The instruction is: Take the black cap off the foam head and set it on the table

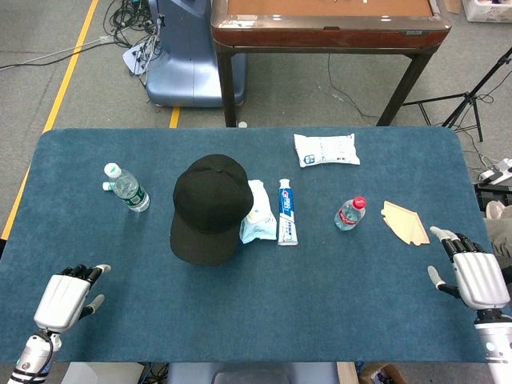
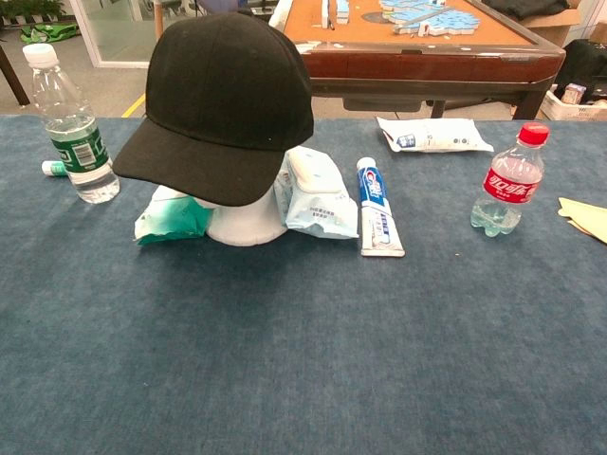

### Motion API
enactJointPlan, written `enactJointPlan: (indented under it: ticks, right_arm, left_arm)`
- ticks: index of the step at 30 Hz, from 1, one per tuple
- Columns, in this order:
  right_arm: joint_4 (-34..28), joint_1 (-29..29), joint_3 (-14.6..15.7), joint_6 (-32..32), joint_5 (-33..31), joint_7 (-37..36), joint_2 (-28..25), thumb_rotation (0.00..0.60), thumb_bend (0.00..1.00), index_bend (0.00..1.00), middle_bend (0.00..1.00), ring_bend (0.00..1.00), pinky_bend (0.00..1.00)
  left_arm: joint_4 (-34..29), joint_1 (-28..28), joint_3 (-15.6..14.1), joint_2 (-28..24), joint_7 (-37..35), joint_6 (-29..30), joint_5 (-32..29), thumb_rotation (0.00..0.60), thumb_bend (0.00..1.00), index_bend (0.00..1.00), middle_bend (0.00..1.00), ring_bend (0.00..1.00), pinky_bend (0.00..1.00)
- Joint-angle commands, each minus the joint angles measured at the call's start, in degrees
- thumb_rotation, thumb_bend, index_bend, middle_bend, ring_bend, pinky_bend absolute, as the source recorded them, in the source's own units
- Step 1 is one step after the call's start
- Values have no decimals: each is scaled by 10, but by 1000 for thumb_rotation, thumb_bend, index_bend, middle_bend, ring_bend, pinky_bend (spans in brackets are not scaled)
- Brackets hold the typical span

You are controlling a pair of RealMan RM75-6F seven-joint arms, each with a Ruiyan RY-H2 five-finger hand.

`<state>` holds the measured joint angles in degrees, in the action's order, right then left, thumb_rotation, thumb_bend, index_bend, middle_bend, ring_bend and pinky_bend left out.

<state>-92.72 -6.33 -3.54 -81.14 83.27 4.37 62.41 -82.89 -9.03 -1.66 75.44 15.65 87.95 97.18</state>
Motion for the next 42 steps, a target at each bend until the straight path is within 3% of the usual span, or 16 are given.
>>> enactJointPlan:
  ticks: [1,5,14,30,42]
  right_arm:
    - [0,4,0,-6,3,-5,-1,600,362,171,237,209,335]
    - [1,6,-1,-10,4,-12,-4,600,363,171,237,209,335]
    - [3,8,-2,-11,3,-28,-9,600,362,170,237,209,335]
    - [7,9,-3,-10,5,-48,-16,600,363,171,237,209,335]
    - [8,10,-4,-9,5,-53,-18,600,363,170,237,209,335]
  left_arm:
    - [-8,-7,2,4,14,5,17,600,169,388,564,466,598]
    - [-23,-22,6,12,36,14,57,600,128,479,637,500,607]
    - [-14,-67,16,54,25,31,143,600,86,516,731,534,609]
    - [-16,-131,62,112,38,-5,141,600,35,509,759,549,609]
    - [3,-160,74,148,43,-26,124,600,35,511,768,553,609]
